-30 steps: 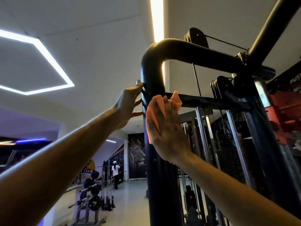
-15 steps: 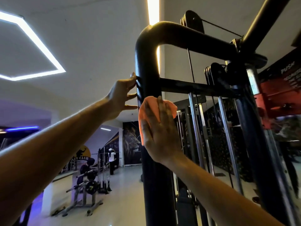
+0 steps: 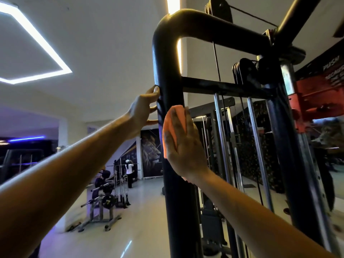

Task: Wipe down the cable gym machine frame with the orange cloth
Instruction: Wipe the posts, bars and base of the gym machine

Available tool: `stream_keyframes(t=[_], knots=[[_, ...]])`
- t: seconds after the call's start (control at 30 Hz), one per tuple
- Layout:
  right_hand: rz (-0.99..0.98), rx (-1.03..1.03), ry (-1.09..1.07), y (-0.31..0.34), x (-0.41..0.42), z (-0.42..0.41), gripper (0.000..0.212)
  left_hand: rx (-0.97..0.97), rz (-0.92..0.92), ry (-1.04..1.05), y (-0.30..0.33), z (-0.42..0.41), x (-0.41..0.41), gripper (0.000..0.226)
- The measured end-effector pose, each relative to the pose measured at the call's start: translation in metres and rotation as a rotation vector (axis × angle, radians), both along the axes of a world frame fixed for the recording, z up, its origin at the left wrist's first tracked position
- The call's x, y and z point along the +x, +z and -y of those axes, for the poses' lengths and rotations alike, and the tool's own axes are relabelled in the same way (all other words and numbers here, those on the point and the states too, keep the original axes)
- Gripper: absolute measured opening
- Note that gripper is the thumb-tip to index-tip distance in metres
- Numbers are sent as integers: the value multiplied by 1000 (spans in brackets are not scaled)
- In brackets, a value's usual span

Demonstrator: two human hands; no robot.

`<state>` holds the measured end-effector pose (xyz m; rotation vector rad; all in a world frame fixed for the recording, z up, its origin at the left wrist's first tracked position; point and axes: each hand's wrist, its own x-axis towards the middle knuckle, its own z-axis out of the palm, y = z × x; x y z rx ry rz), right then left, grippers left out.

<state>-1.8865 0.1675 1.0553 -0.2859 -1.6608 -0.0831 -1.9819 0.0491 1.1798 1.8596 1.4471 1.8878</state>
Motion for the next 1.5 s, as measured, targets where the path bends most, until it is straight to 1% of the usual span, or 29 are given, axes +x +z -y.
stream_keyframes(t=[0.1,0.17,0.23,0.33,0.43,0.5,0.57,0.63,0.7,0.77,0.83,0.93,1.0,1.1,1.17,1.23,1.3,1.4,1.43,1.5], knots=[[-20,-23,44,43,-4,-8,68,14,33,40,-2,0,6,43],[-33,-33,53,59,-9,-8,68,21,49,57,-3,2,10,40],[-50,-12,30,45,-11,-5,68,22,49,59,-7,3,10,42],[-34,37,-47,-13,-8,2,69,8,45,58,-18,1,7,41],[4,9,-22,-52,-3,1,69,-12,50,45,-29,1,7,39],[4,-20,1,-45,-2,-2,69,-18,45,41,-34,0,7,42],[-18,-23,23,-20,-4,-5,69,-22,40,43,-37,-1,6,46],[-32,-47,49,5,-5,-6,68,-24,51,49,-39,-2,7,45],[-42,-57,53,14,-8,-4,67,-22,70,56,-42,-3,5,47],[-60,-37,15,-3,-8,1,68,-30,78,66,-47,-5,4,49],[-42,-6,-24,-43,-6,6,68,-48,66,73,-55,-6,2,51],[11,-27,10,-89,1,6,67,-65,63,80,-66,-7,0,55],[2,-57,26,-81,2,5,68,-72,66,80,-67,-6,2,58],[-43,-69,50,-36,-4,-1,69,-81,77,88,-65,-4,6,60],[-46,-60,41,-20,-6,-4,69,-84,102,96,-64,-2,7,58],[-54,-55,8,-35,-6,0,68,-91,105,103,-65,-1,8,56],[-27,-56,0,-74,-4,7,67,-92,93,118,-72,-2,7,59],[23,-73,47,-131,3,11,66,-104,80,119,-83,-3,5,65],[33,-89,58,-135,5,10,66,-110,83,113,-86,-3,5,66],[20,-110,60,-117,6,7,67,-121,87,100,-89,-4,5,68]])
